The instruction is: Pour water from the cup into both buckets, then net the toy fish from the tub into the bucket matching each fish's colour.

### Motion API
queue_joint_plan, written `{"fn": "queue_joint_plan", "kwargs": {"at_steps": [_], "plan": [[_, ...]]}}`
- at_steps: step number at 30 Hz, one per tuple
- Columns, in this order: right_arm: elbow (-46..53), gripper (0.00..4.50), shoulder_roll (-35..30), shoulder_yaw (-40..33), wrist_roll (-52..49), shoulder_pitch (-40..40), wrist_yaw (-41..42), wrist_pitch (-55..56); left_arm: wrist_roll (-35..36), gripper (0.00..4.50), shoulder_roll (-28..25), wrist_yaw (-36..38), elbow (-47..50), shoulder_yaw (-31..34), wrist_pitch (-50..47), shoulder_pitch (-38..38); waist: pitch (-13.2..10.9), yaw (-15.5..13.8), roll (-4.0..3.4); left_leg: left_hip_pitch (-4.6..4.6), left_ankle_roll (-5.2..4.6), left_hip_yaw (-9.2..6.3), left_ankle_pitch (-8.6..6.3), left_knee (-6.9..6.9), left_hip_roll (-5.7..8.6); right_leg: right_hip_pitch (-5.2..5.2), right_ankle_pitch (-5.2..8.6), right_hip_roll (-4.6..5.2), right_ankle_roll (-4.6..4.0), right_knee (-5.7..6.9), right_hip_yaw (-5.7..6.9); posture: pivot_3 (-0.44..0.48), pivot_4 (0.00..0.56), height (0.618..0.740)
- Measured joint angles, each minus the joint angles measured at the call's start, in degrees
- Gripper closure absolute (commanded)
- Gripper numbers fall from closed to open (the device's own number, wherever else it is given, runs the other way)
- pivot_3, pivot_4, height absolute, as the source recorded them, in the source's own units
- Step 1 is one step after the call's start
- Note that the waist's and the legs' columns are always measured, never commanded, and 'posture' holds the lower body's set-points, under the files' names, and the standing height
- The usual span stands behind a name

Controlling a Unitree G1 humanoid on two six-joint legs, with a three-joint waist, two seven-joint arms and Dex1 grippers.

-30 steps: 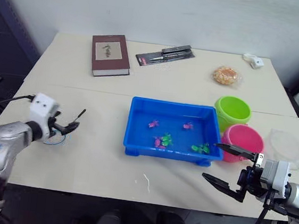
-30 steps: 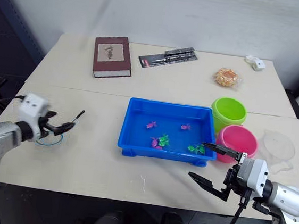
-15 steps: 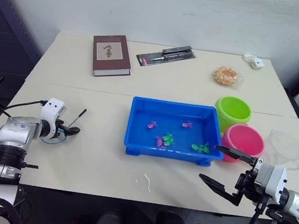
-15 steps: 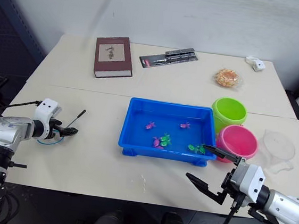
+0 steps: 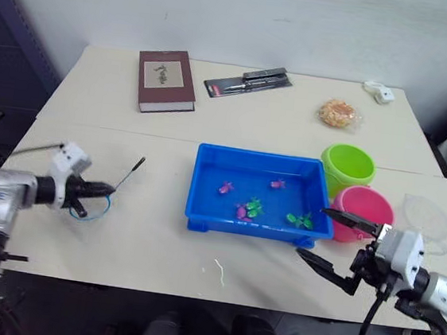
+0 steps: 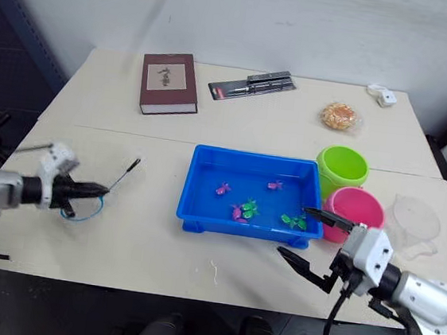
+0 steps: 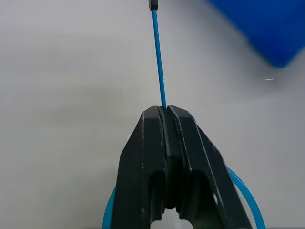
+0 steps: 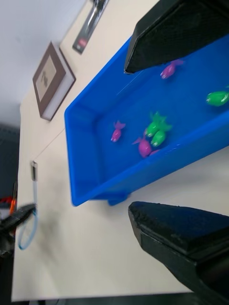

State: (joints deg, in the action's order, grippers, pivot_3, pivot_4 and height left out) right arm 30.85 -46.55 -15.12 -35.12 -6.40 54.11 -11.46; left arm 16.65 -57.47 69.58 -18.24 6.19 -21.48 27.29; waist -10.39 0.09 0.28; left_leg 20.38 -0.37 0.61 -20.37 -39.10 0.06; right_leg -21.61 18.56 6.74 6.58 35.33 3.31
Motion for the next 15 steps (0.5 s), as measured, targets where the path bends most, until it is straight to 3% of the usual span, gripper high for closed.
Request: {"fn": "queue_joint_plan", "kwargs": {"at_steps": [2,7,10,15], "plan": [[0.31,0.0,-3.18,2.24,-4.29,6.57,0.36,-6.99,0.02,4.42,-1.74,5.33,3.55,-1.73,1.55,3.33,-0.11,0.01,-0.2,0.01,-0.01,0.0,0.0,0.01,0.02,0.01,0.0,0.0,0.0,-0.02,0.0,0.0,0.15,0.738],[-0.49,0.0,-6.18,10.33,-8.36,21.3,0.83,-19.93,2.28,4.42,-0.06,14.25,16.0,-10.32,-2.4,9.31,-0.17,-0.2,-0.28,0.32,-0.07,-0.16,0.01,-0.03,0.06,-0.07,-0.01,-0.07,0.01,0.1,0.17,0.0,0.15,0.738],[-3.71,0.0,-1.76,17.64,-8.19,32.01,-1.16,-26.75,3.55,4.42,4.58,15.77,24.86,-17.32,-8.1,14.05,-0.18,-0.05,-0.26,0.81,-0.19,-0.2,0.08,-0.2,0.2,-0.48,-0.06,-0.19,0.11,0.21,0.21,0.0,0.15,0.738],[-5.74,0.0,1.34,24.0,-8.41,37.49,-2.49,-35.86,2.83,4.42,9.42,14.73,26.75,-22.46,-11.06,17.43,-0.18,-0.05,-0.25,1.15,-0.24,-0.04,0.15,-0.21,0.27,-0.96,-0.06,-0.26,0.12,0.48,0.55,0.0,0.15,0.738]]}}
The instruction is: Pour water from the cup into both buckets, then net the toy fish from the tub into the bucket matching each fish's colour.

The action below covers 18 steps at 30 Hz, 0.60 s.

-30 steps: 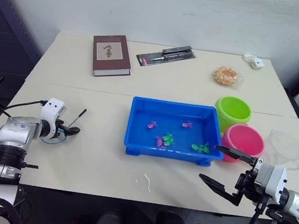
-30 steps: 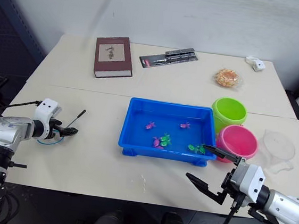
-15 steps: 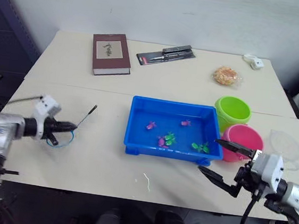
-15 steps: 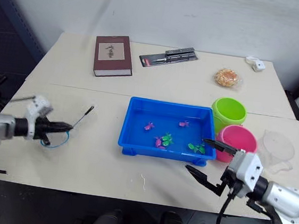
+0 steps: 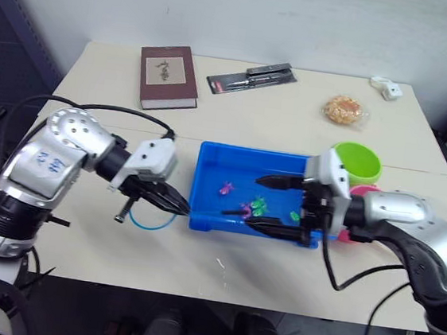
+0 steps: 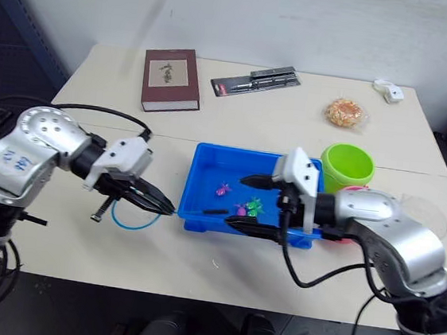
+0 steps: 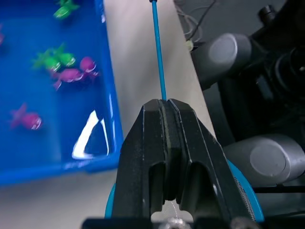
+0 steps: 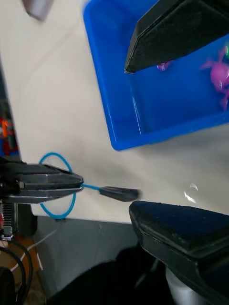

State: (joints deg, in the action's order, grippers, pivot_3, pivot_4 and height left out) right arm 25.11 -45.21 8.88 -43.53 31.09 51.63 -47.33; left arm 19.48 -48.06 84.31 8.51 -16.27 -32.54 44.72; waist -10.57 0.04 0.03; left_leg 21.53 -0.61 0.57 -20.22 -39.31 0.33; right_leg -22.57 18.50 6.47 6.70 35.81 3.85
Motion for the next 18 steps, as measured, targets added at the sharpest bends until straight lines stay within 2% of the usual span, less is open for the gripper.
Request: {"fn": "queue_joint_plan", "kwargs": {"at_steps": [6,13,18], "plan": [[0.57,0.0,1.78,-0.5,-4.45,2.0,-2.84,-9.94,-2.14,4.42,2.47,-1.92,-0.97,-2.49,-0.73,1.87,0.0,0.0,0.0,0.0,-0.04,-0.01,0.02,-0.08,0.01,0.03,-0.01,0.02,0.01,0.04,0.01,0.0,0.15,0.738],[1.19,0.0,5.27,-4.38,-9.11,1.54,-7.33,-14.76,-2.25,4.42,3.24,-2.92,-2.17,-2.48,-3.05,1.87,0.0,-0.03,0.0,0.0,-0.04,-0.01,0.02,-0.1,0.01,0.03,-0.01,0.02,0.01,0.06,0.01,0.0,0.15,0.738],[1.82,0.0,5.49,-4.82,-10.18,1.54,-8.72,-16.44,-1.98,4.42,4.23,-3.1,-2.08,-2.48,-4.37,1.89,0.0,-0.1,0.0,0.0,-0.04,-0.02,0.02,-0.13,0.03,0.04,-0.01,0.01,0.02,0.06,0.01,0.0,0.15,0.738]]}}
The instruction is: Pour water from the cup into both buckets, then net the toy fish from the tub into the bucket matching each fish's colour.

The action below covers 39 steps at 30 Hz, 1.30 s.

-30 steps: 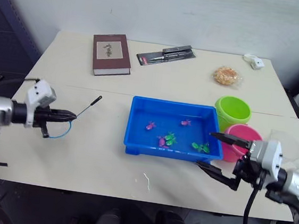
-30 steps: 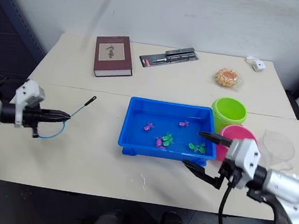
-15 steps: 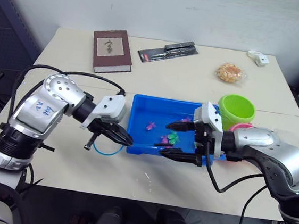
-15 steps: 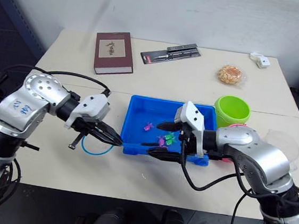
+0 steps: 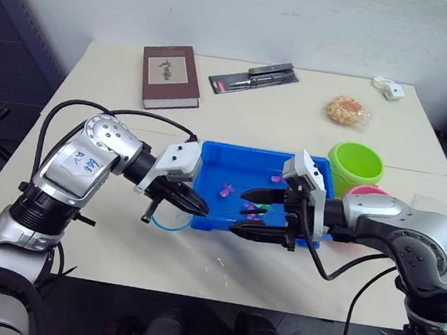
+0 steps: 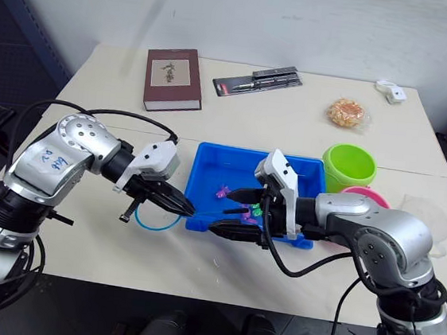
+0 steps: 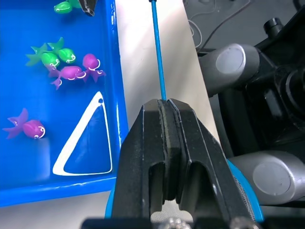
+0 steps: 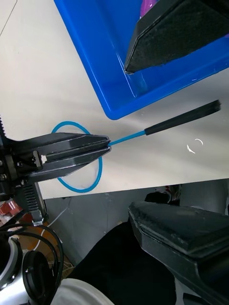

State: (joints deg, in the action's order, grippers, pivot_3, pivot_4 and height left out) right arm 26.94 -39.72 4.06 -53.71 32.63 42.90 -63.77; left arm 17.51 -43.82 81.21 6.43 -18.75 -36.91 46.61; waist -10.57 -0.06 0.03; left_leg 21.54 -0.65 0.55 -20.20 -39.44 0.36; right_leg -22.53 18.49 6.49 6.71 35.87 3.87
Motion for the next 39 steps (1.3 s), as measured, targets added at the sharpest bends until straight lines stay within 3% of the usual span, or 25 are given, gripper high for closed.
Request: {"fn": "queue_joint_plan", "kwargs": {"at_steps": [3,6,12,13,14,17,20,23,28,33,39], "plan": [[0.0,0.0,0.12,0.0,-0.02,0.0,-0.32,-0.17,-0.02,4.42,0.18,-0.27,0.0,0.0,0.14,0.0,0.0,0.05,0.0,0.0,0.0,0.0,0.0,0.0,0.0,0.0,0.0,0.0,0.0,0.0,0.0,0.0,0.15,0.738],[0.0,0.81,0.19,0.12,-0.04,0.0,-0.27,-0.2,-0.03,4.5,0.18,-0.41,0.0,-0.01,0.2,0.0,0.0,0.06,0.0,0.0,0.0,0.0,0.0,0.0,0.0,0.0,0.0,-0.01,0.0,0.01,-0.01,0.0,0.15,0.738],[0.0,3.86,0.52,0.37,0.24,-0.32,-0.33,-0.16,-0.03,4.5,0.18,-0.37,0.0,-0.1,0.23,0.0,0.0,0.06,0.0,0.0,0.0,0.0,0.0,0.0,-0.01,0.0,0.0,-0.01,0.0,0.02,0.0,0.0,0.15,0.738],[0.0,4.3,0.67,0.38,0.25,-0.32,-0.28,-0.13,-0.04,4.5,0.18,-0.37,0.0,-0.24,0.23,0.0,0.0,0.06,0.0,0.0,0.0,0.0,0.0,0.0,-0.01,0.0,0.0,-0.01,0.0,0.02,0.0,0.0,0.15,0.738],[0.06,4.44,0.72,0.39,0.24,-0.32,-0.06,-0.05,-0.07,4.5,0.18,-0.38,0.0,-0.37,0.14,-0.01,0.0,0.07,0.0,0.0,0.0,0.0,0.0,-0.01,-0.01,0.0,0.0,-0.01,0.0,0.02,0.0,0.0,0.15,0.738],[0.06,4.44,0.72,0.41,0.28,-0.32,0.26,-0.04,1.26,4.5,0.2,-0.25,0.02,-0.04,-2.69,-0.03,0.0,0.07,0.0,0.0,0.0,0.0,0.0,-0.01,-0.01,0.0,0.0,-0.01,0.0,0.03,-0.01,0.0,0.15,0.738],[0.42,4.5,0.97,0.25,0.29,-0.54,0.57,0.31,6.45,3.51,2.47,-0.83,-0.16,4.92,-6.65,-0.24,0.0,0.08,0.0,0.0,0.0,-0.01,0.0,-0.03,-0.03,0.0,0.0,0.0,0.0,0.04,-0.02,0.0,0.15,0.738],[2.26,4.5,2.45,0.74,-0.24,-1.79,1.34,1.28,12.61,2.23,6.2,-2.59,-0.06,12.0,-6.34,0.08,0.0,0.05,0.0,0.04,0.0,-0.09,0.0,-0.11,-0.02,0.02,0.0,0.03,0.0,0.04,-0.05,0.0,0.15,0.738],[3.77,4.5,1.5,-0.11,-0.62,-5.02,2.5,3.38,16.2,0.01,9.28,-8.84,-3.4,22.03,-2.63,2.24,0.0,0.02,0.01,0.04,0.0,-0.09,0.0,-0.21,-0.01,0.05,-0.02,0.01,0.04,0.08,0.05,0.0,0.15,0.738],[6.95,4.5,-5.24,-8.78,0.63,-14.53,1.77,5.96,16.37,0.01,6.03,-11.47,-8.9,28.24,1.92,0.95,0.0,-0.01,0.0,0.03,-0.01,-0.06,-0.01,-0.19,0.03,0.06,-0.03,0.03,0.06,0.08,0.06,0.0,0.15,0.738],[6.67,4.5,-13.32,-25.16,8.72,-26.67,1.29,12.97,9.09,0.01,2.14,-7.75,-13.52,26.99,16.49,-11.26,0.01,-0.32,0.01,-0.05,-0.01,0.06,-0.01,-0.18,0.01,0.1,-0.05,-0.02,0.08,0.06,0.0,0.0,0.15,0.738]]}}
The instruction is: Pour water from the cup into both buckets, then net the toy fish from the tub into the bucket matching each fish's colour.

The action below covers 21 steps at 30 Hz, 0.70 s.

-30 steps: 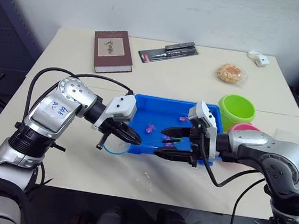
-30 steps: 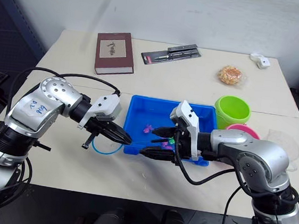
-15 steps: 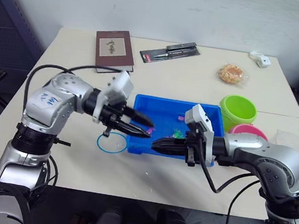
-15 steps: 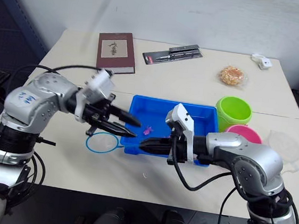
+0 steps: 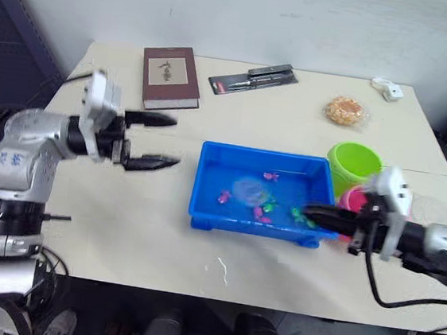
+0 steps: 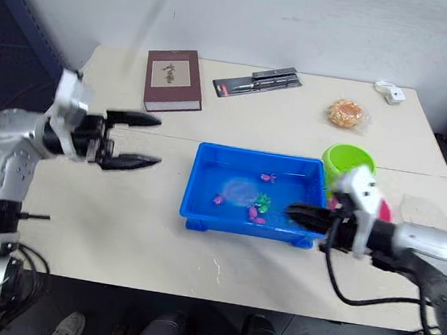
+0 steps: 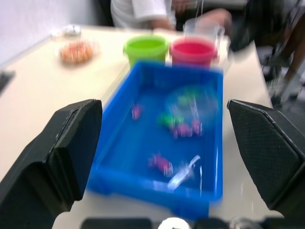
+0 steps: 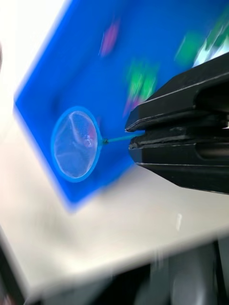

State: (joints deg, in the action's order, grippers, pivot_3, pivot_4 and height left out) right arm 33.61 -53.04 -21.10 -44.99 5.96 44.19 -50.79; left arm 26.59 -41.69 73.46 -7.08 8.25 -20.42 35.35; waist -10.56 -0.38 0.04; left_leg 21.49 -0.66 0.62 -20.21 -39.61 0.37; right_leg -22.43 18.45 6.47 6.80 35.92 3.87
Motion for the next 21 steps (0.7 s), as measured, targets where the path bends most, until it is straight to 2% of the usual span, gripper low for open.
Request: {"fn": "queue_joint_plan", "kwargs": {"at_steps": [5,10,16,19,21], "plan": [[-5.27,4.5,-4.93,-2.52,15.63,-7.71,2.97,16.26,-1.1,0.01,1.21,-0.67,0.35,-0.35,5.05,-7.01,0.0,-0.3,0.0,-0.02,-0.03,0.13,0.0,-0.02,0.02,-0.02,-0.03,0.01,0.07,0.02,-0.16,0.0,0.15,0.738],[-10.29,4.5,-6.44,1.2,24.16,-6.77,9.52,32.8,-1.11,0.01,2.63,-0.72,2.08,-1.93,7.27,-10.9,0.0,-0.29,0.0,-0.06,-0.04,0.15,0.01,-0.02,0.0,-0.01,-0.04,0.01,0.08,0.03,-0.19,0.0,0.15,0.738],[-16.35,4.5,-6.42,10.21,28.78,1.49,15.48,44.52,-1.1,0.01,4.12,-3.54,4.51,-3.08,6.73,-12.42,0.0,0.36,0.0,-0.07,-0.03,0.12,0.01,-0.1,-0.02,0.0,-0.05,0.02,0.08,0.07,-0.17,0.0,0.15,0.738],[-18.39,4.5,-6.39,13.56,30.6,3.32,17.44,47.55,-1.07,0.01,4.25,-4.56,5.31,-3.05,6.51,-12.78,0.0,0.29,0.0,-0.05,-0.03,0.1,0.01,-0.1,-0.02,0.01,-0.05,0.03,0.09,0.04,-0.14,0.0,0.15,0.738],[-21.28,4.5,-5.0,17.23,32.9,7.36,18.4,49.76,-1.07,0.01,4.79,-5.72,6.9,-3.13,6.11,-14.29,0.01,0.37,0.01,-0.06,-0.04,0.1,0.01,-0.16,0.0,0.06,-0.05,0.06,0.09,0.04,-0.14,0.0,0.15,0.738]]}}
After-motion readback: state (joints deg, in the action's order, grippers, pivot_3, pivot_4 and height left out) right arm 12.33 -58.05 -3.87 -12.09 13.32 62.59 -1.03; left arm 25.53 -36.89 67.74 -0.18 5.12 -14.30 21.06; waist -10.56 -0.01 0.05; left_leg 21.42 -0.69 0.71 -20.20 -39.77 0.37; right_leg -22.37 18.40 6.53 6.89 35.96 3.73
